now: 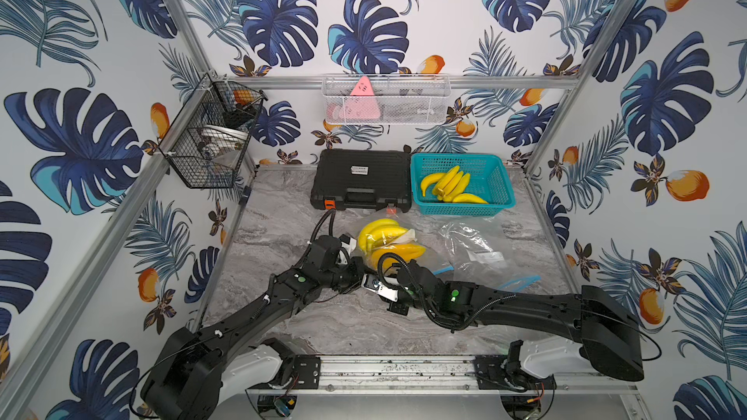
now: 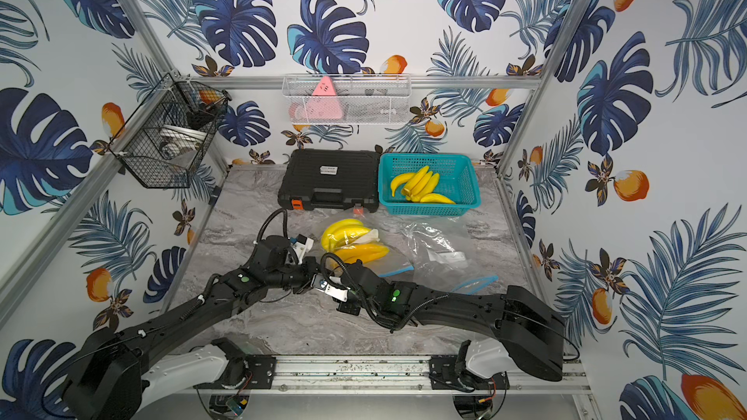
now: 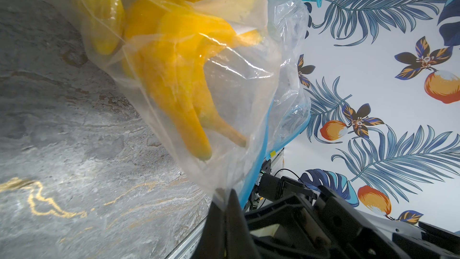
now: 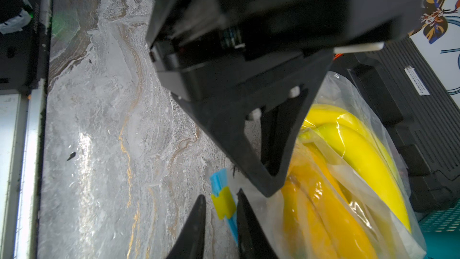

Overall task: Open the zip-top bag and take out the banana
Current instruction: Pick up the zipper food storage bag at the center of the board.

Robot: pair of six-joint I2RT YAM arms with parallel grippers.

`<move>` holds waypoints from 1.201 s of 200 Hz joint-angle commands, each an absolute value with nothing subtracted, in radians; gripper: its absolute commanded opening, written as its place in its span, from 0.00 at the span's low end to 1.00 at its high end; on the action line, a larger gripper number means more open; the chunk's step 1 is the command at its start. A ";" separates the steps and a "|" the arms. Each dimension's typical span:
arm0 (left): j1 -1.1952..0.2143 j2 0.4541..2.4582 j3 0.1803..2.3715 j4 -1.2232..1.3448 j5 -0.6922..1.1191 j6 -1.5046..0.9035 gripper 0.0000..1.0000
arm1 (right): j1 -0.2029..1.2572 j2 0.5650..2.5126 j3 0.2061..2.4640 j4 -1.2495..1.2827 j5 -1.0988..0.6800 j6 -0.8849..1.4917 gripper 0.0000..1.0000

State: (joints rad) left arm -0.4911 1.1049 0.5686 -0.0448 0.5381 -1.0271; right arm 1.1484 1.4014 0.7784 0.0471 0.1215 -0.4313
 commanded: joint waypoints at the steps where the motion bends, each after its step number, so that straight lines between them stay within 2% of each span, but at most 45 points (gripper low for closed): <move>1: -0.489 1.097 0.566 -0.011 0.549 -1.046 0.00 | 1.147 1.412 0.787 0.048 0.134 -0.446 0.21; 69: -0.488 1.100 0.560 0.008 0.566 -1.064 0.00 | 1.134 1.403 0.803 0.048 0.158 -0.453 0.14; 75: -0.488 1.099 0.559 0.009 0.564 -1.067 0.00 | 1.132 1.398 0.804 0.042 0.156 -0.454 0.17; 82: -0.488 1.100 0.558 0.009 0.563 -1.070 0.00 | 1.131 1.396 0.807 0.034 0.160 -0.456 0.27; 96: -0.487 1.106 0.559 0.019 0.565 -1.079 0.00 | 1.132 1.394 0.813 0.019 0.168 -0.461 0.40; 137: -0.486 1.119 0.574 0.028 0.573 -1.089 0.00 | 1.134 1.391 0.795 0.033 0.170 -0.471 0.50; 192: -0.485 1.129 0.557 0.067 0.588 -1.121 0.00 | 1.134 1.435 0.821 0.048 0.167 -0.490 0.49; 240: -0.482 1.129 0.546 0.098 0.581 -1.156 0.00 | 1.166 1.430 0.798 0.108 0.224 -0.506 0.42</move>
